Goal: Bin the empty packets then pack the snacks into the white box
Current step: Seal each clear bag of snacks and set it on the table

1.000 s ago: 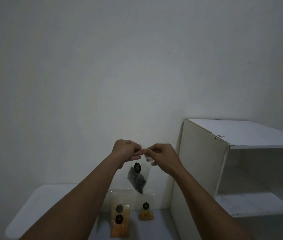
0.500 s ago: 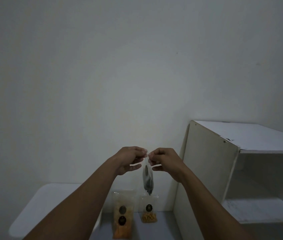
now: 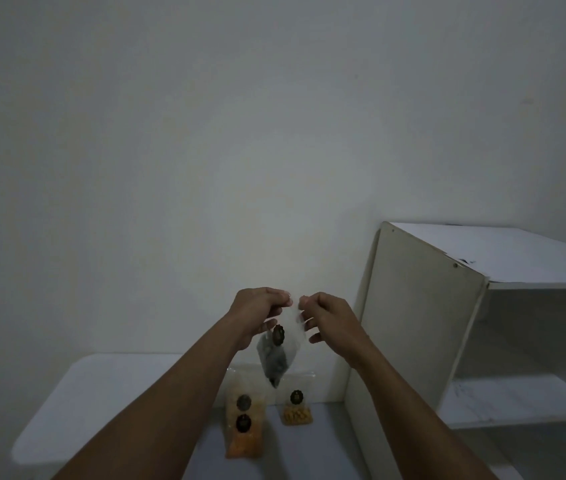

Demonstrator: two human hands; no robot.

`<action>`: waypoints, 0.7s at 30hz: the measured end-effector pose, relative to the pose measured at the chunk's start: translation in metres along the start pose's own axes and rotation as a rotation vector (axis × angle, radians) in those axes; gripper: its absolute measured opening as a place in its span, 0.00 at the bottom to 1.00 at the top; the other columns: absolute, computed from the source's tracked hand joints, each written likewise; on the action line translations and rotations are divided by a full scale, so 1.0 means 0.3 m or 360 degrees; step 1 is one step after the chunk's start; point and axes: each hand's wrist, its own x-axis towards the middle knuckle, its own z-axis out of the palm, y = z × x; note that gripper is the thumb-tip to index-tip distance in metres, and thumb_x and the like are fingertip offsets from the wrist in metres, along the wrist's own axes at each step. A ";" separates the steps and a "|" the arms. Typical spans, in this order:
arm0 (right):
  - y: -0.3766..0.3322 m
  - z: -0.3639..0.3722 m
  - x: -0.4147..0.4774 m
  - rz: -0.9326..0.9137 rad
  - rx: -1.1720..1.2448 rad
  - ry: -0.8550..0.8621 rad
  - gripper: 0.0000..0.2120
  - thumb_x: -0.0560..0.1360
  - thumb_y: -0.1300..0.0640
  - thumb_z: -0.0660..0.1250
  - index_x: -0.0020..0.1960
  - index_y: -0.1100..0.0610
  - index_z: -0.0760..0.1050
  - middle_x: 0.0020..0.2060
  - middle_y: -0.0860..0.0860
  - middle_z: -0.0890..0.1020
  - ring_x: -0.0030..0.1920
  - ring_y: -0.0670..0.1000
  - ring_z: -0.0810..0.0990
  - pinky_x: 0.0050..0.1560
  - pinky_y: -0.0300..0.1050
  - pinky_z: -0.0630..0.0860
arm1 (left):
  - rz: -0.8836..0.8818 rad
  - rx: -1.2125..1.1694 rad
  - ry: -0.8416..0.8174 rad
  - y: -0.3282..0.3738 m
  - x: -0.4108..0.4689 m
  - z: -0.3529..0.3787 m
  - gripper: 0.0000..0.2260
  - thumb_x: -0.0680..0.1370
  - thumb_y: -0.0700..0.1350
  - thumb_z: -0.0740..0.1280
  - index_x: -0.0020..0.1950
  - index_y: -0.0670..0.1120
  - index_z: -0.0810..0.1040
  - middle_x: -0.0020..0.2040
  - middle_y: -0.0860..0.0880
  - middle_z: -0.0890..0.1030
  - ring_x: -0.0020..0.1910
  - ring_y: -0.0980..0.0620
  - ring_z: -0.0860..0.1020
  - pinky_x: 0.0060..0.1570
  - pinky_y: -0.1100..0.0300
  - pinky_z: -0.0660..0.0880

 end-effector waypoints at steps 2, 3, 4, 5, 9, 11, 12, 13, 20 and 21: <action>0.036 0.015 -0.014 -0.0028 -0.0041 -0.0005 0.18 0.75 0.39 0.67 0.51 0.53 0.78 0.45 0.51 0.84 0.44 0.49 0.83 0.39 0.43 0.81 | 0.0002 -0.0032 0.0077 -0.015 0.019 0.008 0.05 0.75 0.41 0.71 0.48 0.44 0.86 0.46 0.48 0.86 0.43 0.53 0.78 0.45 0.59 0.77; 0.061 0.020 -0.016 -0.0020 -0.0074 -0.0019 0.18 0.72 0.38 0.69 0.52 0.51 0.78 0.45 0.49 0.84 0.45 0.49 0.83 0.40 0.43 0.81 | -0.0003 -0.0034 0.0103 -0.023 0.027 0.014 0.04 0.75 0.41 0.71 0.47 0.44 0.86 0.46 0.48 0.86 0.43 0.53 0.79 0.44 0.59 0.77; 0.091 0.025 -0.015 -0.0004 -0.0127 -0.0023 0.17 0.70 0.40 0.72 0.52 0.49 0.78 0.45 0.49 0.84 0.45 0.49 0.83 0.40 0.45 0.82 | -0.0011 -0.0027 0.0116 -0.035 0.034 0.021 0.04 0.75 0.41 0.71 0.47 0.44 0.85 0.47 0.47 0.86 0.42 0.53 0.79 0.43 0.59 0.78; 0.126 0.030 -0.008 0.0011 -0.0206 -0.0009 0.13 0.71 0.45 0.72 0.52 0.49 0.78 0.45 0.48 0.84 0.44 0.49 0.83 0.41 0.47 0.82 | -0.0019 -0.0017 0.0119 -0.048 0.039 0.029 0.04 0.75 0.41 0.71 0.47 0.44 0.85 0.47 0.46 0.86 0.42 0.53 0.79 0.42 0.60 0.78; 0.233 0.045 0.019 0.0051 -0.0362 0.0169 0.08 0.77 0.62 0.65 0.48 0.51 0.79 0.42 0.48 0.84 0.44 0.49 0.83 0.45 0.52 0.83 | -0.0018 0.0039 0.0141 -0.139 0.075 0.059 0.04 0.74 0.42 0.73 0.48 0.45 0.85 0.48 0.47 0.85 0.46 0.50 0.81 0.42 0.58 0.79; 0.285 0.045 0.027 0.0098 -0.0354 0.0233 0.11 0.76 0.65 0.64 0.44 0.51 0.79 0.40 0.48 0.84 0.43 0.49 0.82 0.45 0.48 0.82 | 0.0043 0.0189 0.0264 -0.220 0.115 0.061 0.06 0.73 0.45 0.74 0.48 0.48 0.83 0.48 0.48 0.84 0.49 0.50 0.81 0.48 0.54 0.81; 0.317 0.044 0.033 0.0120 -0.0339 0.0242 0.13 0.75 0.67 0.62 0.43 0.51 0.79 0.38 0.48 0.84 0.42 0.49 0.82 0.45 0.47 0.80 | 0.0056 0.0290 0.0318 -0.263 0.131 0.060 0.08 0.73 0.48 0.74 0.50 0.50 0.82 0.49 0.49 0.83 0.50 0.50 0.80 0.53 0.50 0.80; 0.351 0.042 0.036 0.0150 -0.0313 0.0242 0.15 0.75 0.69 0.61 0.42 0.52 0.79 0.37 0.47 0.84 0.42 0.49 0.82 0.46 0.46 0.80 | 0.0033 0.0358 0.0337 -0.305 0.142 0.061 0.11 0.73 0.50 0.73 0.54 0.51 0.80 0.51 0.49 0.83 0.52 0.49 0.80 0.57 0.48 0.79; 0.589 0.024 0.065 0.0352 -0.0106 0.0189 0.12 0.75 0.68 0.66 0.40 0.53 0.83 0.36 0.46 0.85 0.41 0.45 0.82 0.43 0.40 0.76 | -0.0325 0.0456 0.0063 -0.618 0.203 0.083 0.11 0.81 0.45 0.64 0.61 0.47 0.81 0.60 0.47 0.81 0.54 0.48 0.78 0.52 0.57 0.75; 0.617 0.024 0.072 0.0391 -0.0075 0.0201 0.12 0.75 0.68 0.66 0.41 0.54 0.82 0.37 0.46 0.84 0.41 0.45 0.82 0.43 0.39 0.75 | -0.0346 0.0404 0.0100 -0.657 0.214 0.092 0.09 0.80 0.43 0.65 0.57 0.46 0.83 0.57 0.46 0.83 0.51 0.48 0.80 0.48 0.57 0.76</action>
